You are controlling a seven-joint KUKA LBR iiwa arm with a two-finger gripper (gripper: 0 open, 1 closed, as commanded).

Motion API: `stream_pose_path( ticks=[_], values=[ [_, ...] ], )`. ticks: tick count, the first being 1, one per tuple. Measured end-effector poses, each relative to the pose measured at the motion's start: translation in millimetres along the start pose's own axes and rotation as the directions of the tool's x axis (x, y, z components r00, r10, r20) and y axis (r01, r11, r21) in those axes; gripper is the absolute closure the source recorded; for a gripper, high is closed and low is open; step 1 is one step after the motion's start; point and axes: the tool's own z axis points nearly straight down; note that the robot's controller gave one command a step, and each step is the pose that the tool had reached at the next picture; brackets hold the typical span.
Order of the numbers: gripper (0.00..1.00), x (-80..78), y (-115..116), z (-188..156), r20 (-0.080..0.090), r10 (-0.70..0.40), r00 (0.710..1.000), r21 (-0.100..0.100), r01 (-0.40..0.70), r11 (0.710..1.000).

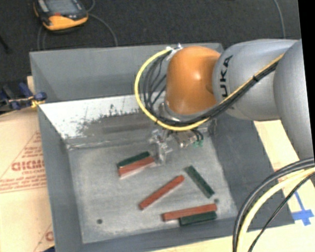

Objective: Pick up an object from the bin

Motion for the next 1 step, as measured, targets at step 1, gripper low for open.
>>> stream_pose_path(
  ticks=[1],
  values=[
    [0.00,-5.0,-66.4,2.9,0.005,-0.556,0.831,0.006,0.556,0.831]
  ],
)
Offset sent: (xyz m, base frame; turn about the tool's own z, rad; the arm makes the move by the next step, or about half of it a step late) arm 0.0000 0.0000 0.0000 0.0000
